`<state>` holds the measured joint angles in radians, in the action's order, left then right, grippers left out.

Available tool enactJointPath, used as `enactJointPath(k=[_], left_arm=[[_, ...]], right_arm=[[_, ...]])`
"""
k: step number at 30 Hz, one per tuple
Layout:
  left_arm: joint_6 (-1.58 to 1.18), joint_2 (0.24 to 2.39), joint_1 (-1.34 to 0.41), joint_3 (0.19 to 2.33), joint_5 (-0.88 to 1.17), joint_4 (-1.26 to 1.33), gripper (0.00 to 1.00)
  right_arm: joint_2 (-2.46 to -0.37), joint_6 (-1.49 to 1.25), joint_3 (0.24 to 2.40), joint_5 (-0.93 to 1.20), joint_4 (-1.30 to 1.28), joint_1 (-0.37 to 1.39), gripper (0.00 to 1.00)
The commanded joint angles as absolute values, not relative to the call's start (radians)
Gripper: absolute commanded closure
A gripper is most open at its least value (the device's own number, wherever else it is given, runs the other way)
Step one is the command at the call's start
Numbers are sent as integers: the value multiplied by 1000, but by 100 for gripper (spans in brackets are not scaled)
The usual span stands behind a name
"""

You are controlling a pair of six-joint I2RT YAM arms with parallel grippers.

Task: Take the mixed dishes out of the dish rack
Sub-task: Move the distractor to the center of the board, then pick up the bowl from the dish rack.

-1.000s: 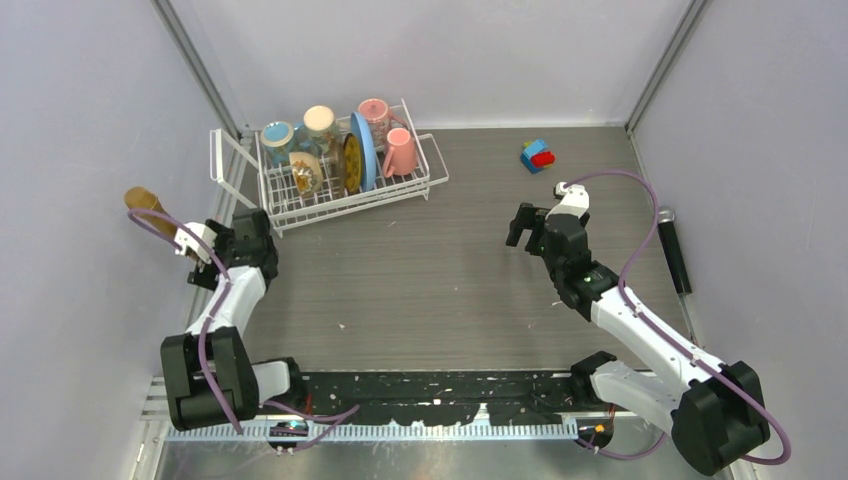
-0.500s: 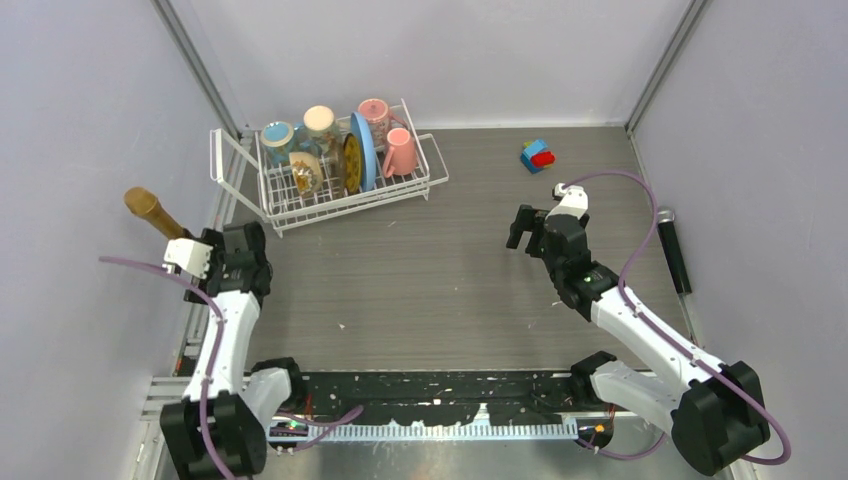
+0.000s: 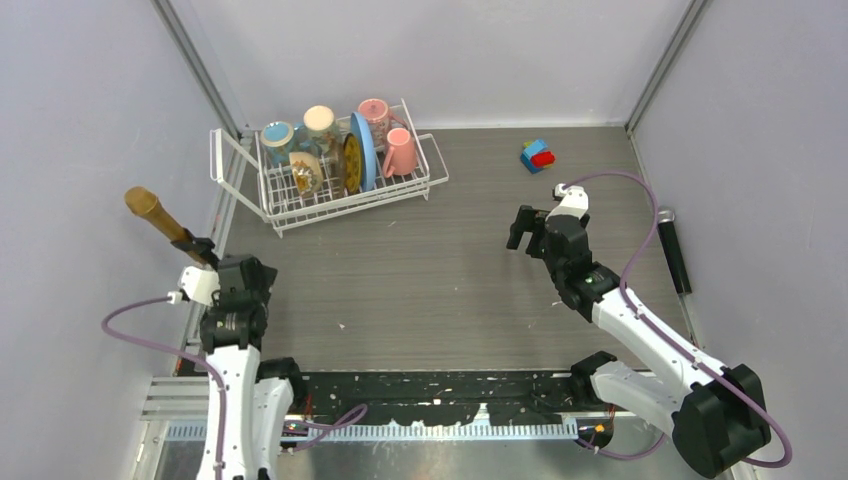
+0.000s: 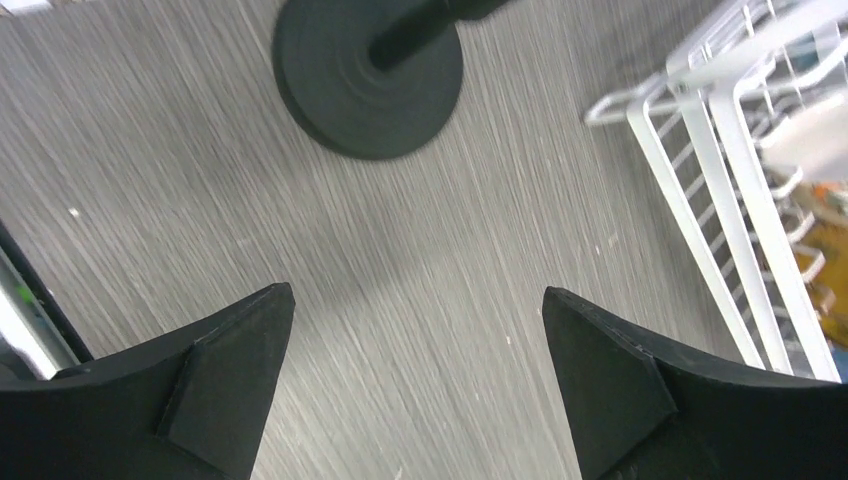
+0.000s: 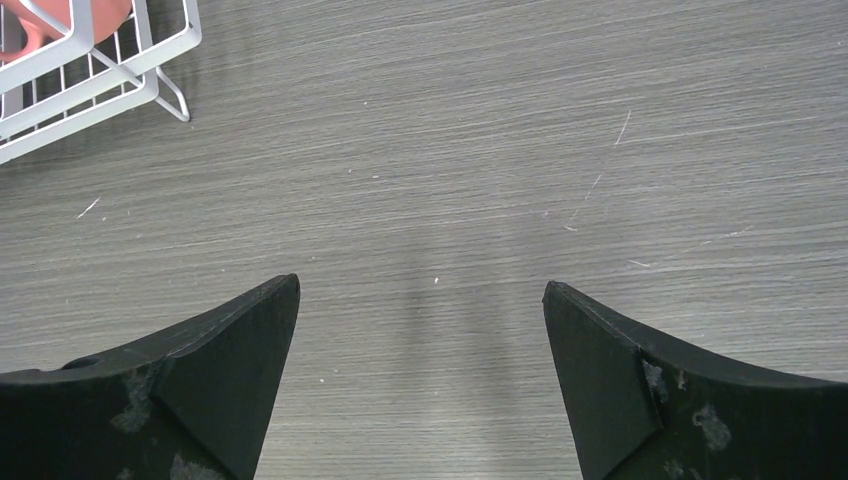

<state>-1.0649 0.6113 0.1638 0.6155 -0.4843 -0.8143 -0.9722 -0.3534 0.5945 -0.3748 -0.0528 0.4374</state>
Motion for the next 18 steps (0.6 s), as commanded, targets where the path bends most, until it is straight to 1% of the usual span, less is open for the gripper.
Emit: enactJointPath(k=[1,3,7,9,11,15,18], left_arm=[[-1040,536,163,575,-270,-874,0],[-1038,540,152,560,-187,-873,0],[-1053,562,78,535,-108,-849,1],[-1094,572,-45,518,-122,-818,1],[-1151,597,-201,507,-183,-770,1],[-1205,775,-518,557,-352,-649,1],[-1110,959,-698,679,-490,-590,0]], right_arm=[[-960,-353,623,-363,-25,442,0],[-959,-357,622,-361,-27,442,0],[-957,-369,616,-359,-10,442,0],[-960,-374,608,-339,9,442,0],[-970,-378,609,-335,22,442,0],[-963,-391,608,-347,23,442,0],[-953,-388,602,-334,26,442,0]])
